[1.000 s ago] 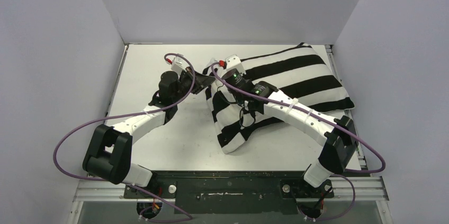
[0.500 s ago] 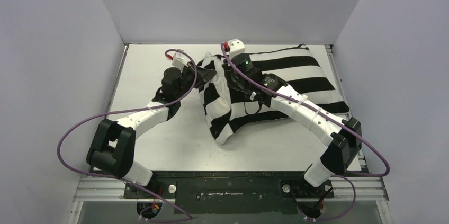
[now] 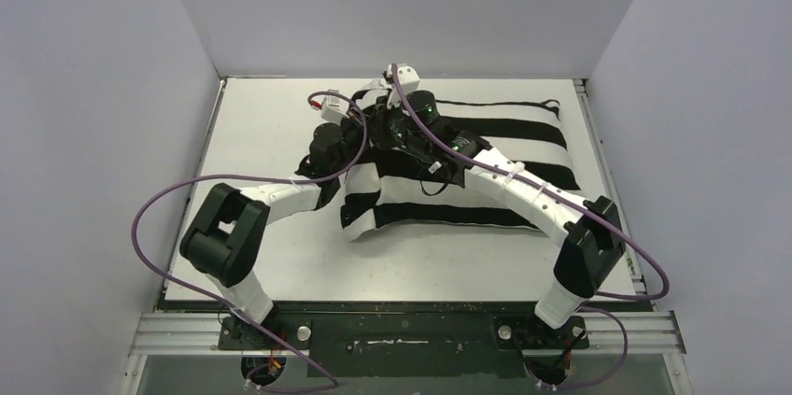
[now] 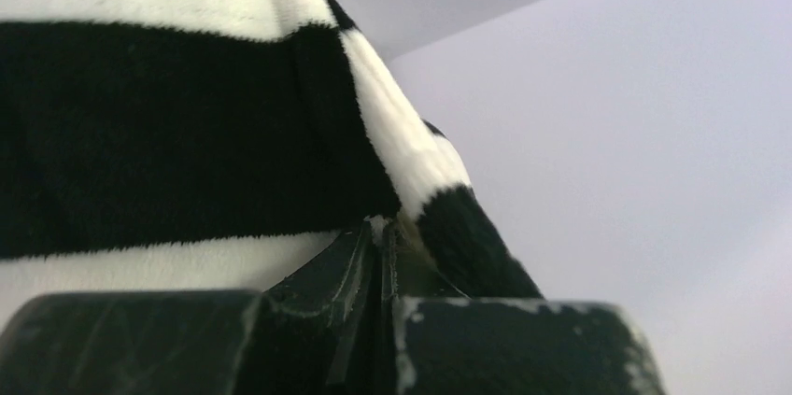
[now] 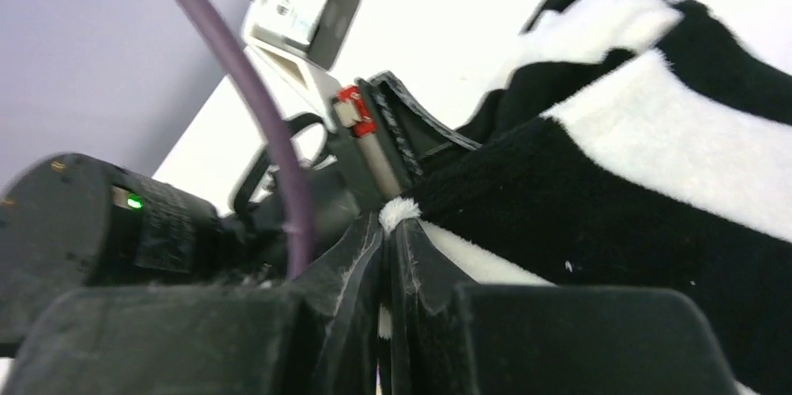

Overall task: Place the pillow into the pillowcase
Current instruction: Stuff the pillow into the pillowcase.

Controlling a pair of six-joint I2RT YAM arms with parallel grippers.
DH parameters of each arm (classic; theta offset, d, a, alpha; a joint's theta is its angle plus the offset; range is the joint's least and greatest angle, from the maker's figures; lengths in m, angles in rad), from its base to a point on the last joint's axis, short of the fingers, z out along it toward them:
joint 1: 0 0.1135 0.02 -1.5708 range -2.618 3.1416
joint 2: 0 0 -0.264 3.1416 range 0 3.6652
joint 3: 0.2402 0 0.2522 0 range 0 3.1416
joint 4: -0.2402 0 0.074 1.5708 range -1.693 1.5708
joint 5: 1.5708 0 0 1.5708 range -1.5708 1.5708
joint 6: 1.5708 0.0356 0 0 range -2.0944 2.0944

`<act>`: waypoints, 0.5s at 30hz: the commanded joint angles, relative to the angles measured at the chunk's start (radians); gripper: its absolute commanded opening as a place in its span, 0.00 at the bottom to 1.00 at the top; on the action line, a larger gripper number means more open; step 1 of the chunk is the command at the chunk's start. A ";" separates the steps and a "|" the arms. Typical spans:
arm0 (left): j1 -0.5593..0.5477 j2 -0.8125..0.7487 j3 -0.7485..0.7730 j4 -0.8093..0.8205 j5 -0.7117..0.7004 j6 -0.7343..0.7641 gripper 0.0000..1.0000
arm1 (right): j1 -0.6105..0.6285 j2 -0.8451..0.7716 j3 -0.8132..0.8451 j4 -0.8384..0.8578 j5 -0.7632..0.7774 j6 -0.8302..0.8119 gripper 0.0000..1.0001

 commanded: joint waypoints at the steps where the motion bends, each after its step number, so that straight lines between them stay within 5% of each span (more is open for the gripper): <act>1: -0.086 0.084 0.080 0.184 0.074 -0.085 0.00 | 0.139 0.034 0.129 0.364 -0.257 0.118 0.00; 15: -0.144 0.179 -0.003 0.271 -0.196 -0.129 0.00 | 0.187 -0.005 0.001 0.616 -0.169 0.228 0.00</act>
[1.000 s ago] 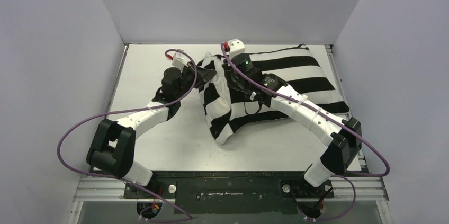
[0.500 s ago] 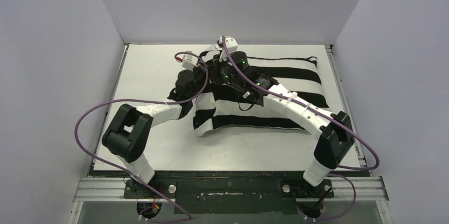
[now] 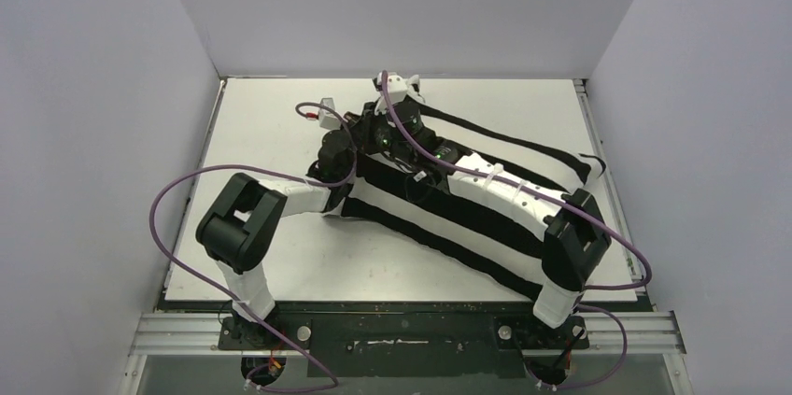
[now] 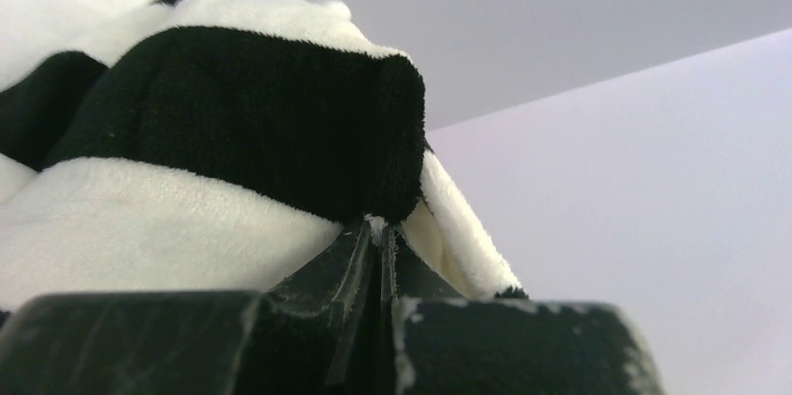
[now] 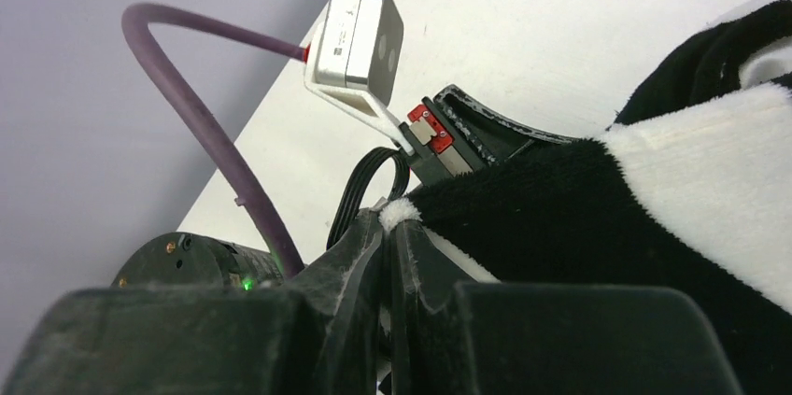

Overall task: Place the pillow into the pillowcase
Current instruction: Stuff the pillow into the pillowcase.

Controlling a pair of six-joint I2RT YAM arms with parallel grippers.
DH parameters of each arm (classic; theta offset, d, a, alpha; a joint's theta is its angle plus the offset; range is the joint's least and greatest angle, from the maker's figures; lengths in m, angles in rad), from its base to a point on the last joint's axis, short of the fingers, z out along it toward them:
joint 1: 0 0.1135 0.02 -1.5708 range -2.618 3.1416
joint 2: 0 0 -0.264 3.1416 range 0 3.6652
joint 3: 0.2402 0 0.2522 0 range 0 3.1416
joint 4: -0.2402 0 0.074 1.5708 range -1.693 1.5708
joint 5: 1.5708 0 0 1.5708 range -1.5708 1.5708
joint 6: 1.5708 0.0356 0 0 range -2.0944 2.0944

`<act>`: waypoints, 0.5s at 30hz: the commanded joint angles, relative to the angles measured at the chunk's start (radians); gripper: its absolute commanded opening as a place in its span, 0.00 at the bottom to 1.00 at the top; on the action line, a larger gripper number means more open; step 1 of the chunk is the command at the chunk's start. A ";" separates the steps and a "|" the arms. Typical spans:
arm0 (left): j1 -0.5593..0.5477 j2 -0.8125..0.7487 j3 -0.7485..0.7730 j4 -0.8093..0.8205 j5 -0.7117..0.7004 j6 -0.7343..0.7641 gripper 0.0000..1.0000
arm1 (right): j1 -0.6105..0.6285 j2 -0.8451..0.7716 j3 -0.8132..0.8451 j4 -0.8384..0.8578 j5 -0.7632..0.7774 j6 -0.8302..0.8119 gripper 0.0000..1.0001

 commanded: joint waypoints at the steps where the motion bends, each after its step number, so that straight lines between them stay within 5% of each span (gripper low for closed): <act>1: -0.118 0.050 -0.001 0.126 0.007 -0.074 0.00 | 0.138 -0.108 -0.008 0.472 -0.183 0.128 0.00; 8: -0.160 0.071 0.080 0.157 -0.027 -0.120 0.00 | 0.115 -0.104 -0.023 0.521 -0.180 0.165 0.00; 12: -0.128 0.018 0.038 0.103 0.052 -0.068 0.00 | 0.065 -0.148 -0.018 0.266 -0.017 0.156 0.00; 15: -0.033 -0.057 -0.047 0.052 0.123 -0.045 0.02 | -0.031 -0.242 -0.146 0.242 0.013 0.184 0.04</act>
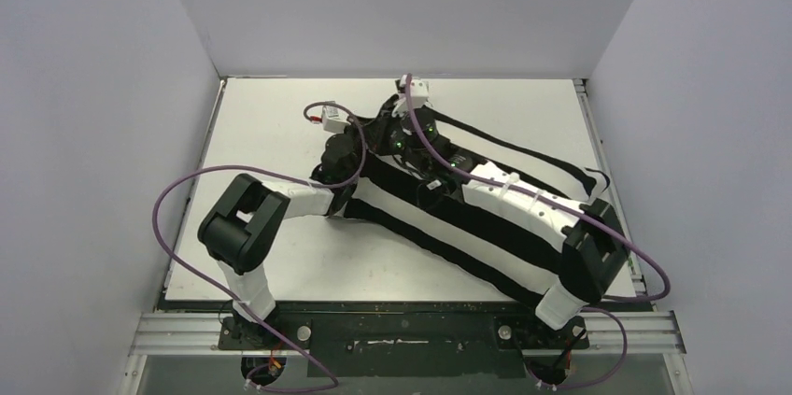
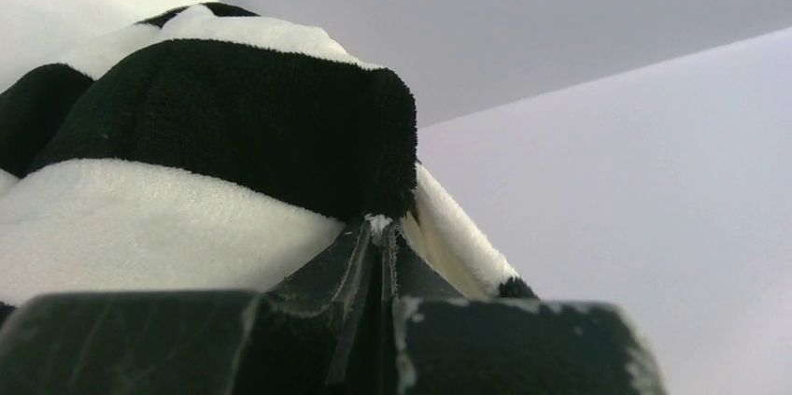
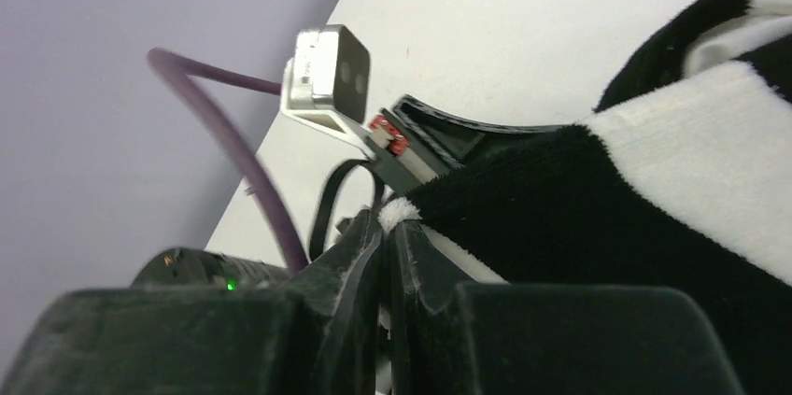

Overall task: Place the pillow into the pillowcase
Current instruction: Stuff the pillow into the pillowcase.

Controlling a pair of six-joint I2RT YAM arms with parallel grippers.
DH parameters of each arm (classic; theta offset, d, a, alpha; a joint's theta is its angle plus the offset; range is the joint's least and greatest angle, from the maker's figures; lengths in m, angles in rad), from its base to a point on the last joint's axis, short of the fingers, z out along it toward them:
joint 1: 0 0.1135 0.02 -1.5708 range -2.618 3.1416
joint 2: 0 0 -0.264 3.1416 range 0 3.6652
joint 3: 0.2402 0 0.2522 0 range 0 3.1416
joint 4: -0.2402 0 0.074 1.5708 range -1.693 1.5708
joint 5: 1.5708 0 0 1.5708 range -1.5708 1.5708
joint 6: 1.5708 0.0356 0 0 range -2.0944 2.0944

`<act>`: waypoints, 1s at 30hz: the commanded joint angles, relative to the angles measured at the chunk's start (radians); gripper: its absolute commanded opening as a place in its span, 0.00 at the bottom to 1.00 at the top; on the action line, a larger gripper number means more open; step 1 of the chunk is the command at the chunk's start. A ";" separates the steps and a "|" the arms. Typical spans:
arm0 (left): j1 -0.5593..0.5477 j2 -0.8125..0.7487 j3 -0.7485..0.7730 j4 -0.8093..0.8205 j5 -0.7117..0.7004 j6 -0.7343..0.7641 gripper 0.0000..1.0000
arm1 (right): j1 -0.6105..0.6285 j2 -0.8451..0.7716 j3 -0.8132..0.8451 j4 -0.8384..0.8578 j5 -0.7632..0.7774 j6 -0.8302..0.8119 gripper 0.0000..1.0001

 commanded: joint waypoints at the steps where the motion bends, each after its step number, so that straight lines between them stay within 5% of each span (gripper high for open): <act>1: 0.039 -0.110 -0.070 -0.049 0.230 0.016 0.04 | -0.063 -0.183 -0.058 0.145 -0.114 0.102 0.10; 6: 0.205 -0.220 -0.119 -0.175 0.453 0.094 0.35 | -0.144 -0.271 -0.124 0.044 -0.233 -0.004 0.46; 10: 0.297 -0.380 -0.133 -0.395 0.538 0.260 0.51 | -0.171 -0.320 -0.114 -0.164 -0.252 -0.090 0.57; 16: 0.324 -0.567 -0.066 -0.865 0.484 0.589 0.53 | -0.230 -0.371 -0.125 -0.354 -0.214 -0.197 0.68; 21: 0.299 -0.616 -0.141 -0.873 0.519 0.632 0.57 | -0.276 -0.346 -0.092 -0.481 -0.113 -0.257 0.81; 27: 0.234 -0.500 -0.191 -0.814 0.439 0.676 0.56 | -0.283 -0.254 -0.087 -0.634 0.077 -0.276 0.80; 28: 0.222 -0.474 -0.201 -0.769 0.439 0.666 0.54 | -0.283 -0.242 -0.120 -0.610 0.072 -0.272 0.80; 30: 0.213 -0.425 -0.208 -0.654 0.489 0.595 0.28 | -0.284 -0.207 -0.173 -0.530 0.024 -0.266 0.79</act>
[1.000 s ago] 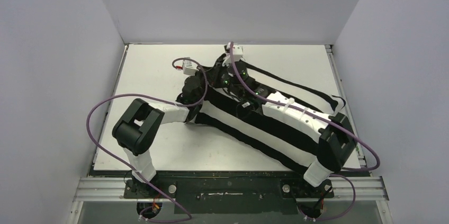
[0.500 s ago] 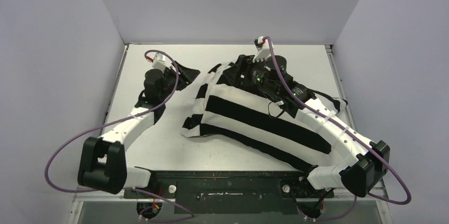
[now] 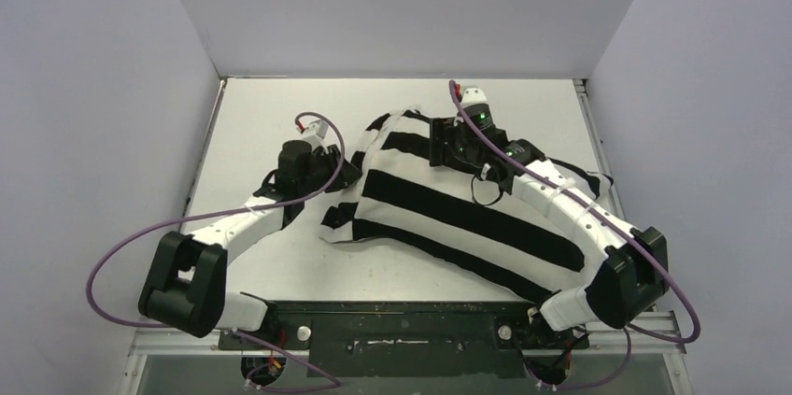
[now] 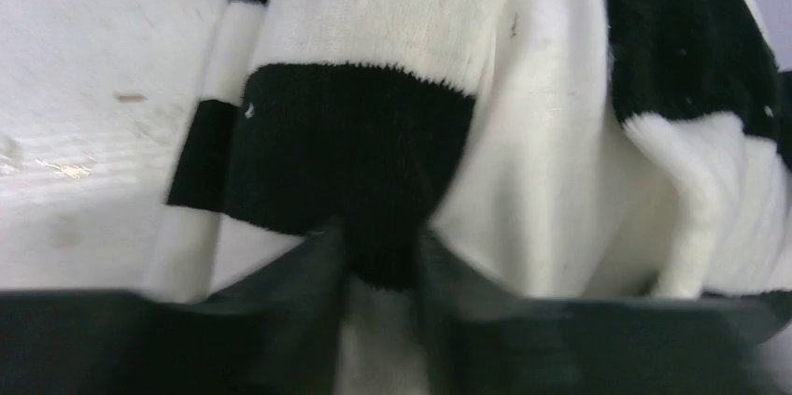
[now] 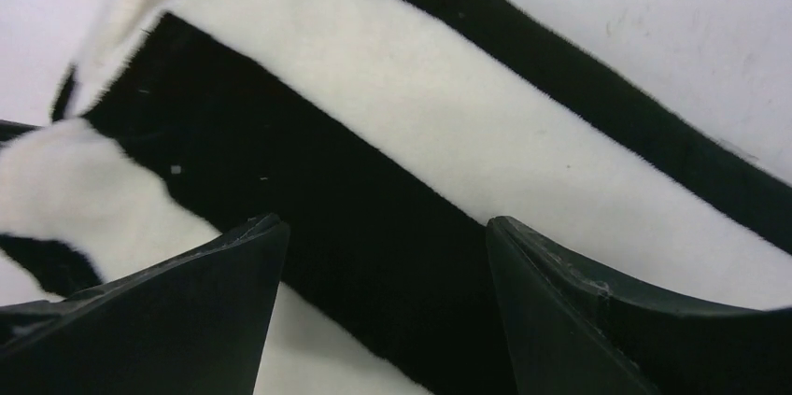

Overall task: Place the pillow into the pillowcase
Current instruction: Stuff the pillow into the pillowcase.

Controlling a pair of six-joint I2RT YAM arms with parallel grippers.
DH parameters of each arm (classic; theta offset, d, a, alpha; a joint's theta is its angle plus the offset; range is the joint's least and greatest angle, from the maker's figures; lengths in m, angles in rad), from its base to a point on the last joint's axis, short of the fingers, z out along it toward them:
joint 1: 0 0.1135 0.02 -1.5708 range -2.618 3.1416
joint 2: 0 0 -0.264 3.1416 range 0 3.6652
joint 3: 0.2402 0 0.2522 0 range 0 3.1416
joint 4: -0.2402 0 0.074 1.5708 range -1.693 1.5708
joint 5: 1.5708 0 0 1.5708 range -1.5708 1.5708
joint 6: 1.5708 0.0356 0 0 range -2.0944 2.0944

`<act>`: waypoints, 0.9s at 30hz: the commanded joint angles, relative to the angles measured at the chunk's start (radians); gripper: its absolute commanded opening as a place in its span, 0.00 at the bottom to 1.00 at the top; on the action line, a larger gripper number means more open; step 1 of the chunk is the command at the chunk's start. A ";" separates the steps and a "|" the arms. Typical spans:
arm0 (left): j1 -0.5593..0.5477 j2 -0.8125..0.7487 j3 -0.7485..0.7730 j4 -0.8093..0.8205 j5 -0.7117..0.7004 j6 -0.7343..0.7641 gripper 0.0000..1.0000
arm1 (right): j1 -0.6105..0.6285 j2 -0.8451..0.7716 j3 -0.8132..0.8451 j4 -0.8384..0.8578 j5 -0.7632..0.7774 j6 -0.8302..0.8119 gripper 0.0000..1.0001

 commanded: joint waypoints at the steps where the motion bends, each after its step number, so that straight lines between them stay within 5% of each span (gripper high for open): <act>1: -0.031 0.088 0.003 0.206 0.059 -0.067 0.09 | 0.002 0.083 -0.070 0.058 0.004 -0.010 0.74; 2: -0.030 0.093 0.062 0.202 0.086 -0.097 0.00 | 0.006 0.107 -0.072 0.089 -0.006 -0.008 0.67; 6: -0.120 -0.019 0.430 -0.214 -0.138 0.099 0.00 | 0.010 0.175 -0.065 0.200 0.078 -0.032 0.22; 9: -0.125 -0.074 0.501 -0.259 -0.170 0.096 0.00 | 0.006 0.174 -0.109 0.342 0.118 -0.070 0.00; 12: -0.129 -0.104 0.400 -0.158 -0.106 0.027 0.00 | 0.002 0.189 -0.125 0.438 0.106 -0.092 0.00; 18: -0.239 -0.031 0.416 -0.338 -0.364 0.218 0.00 | -0.013 0.215 -0.050 0.564 0.004 -0.126 0.00; 22: -0.193 0.002 0.290 0.013 -0.095 0.005 0.00 | -0.006 0.269 0.066 0.673 -0.120 -0.124 0.00; 24: -0.212 0.034 0.231 0.171 -0.098 -0.098 0.00 | 0.038 0.320 0.156 0.643 -0.077 -0.130 0.00; 27: -0.226 0.119 0.275 0.200 -0.102 -0.136 0.00 | 0.135 0.358 0.245 0.570 0.042 -0.141 0.00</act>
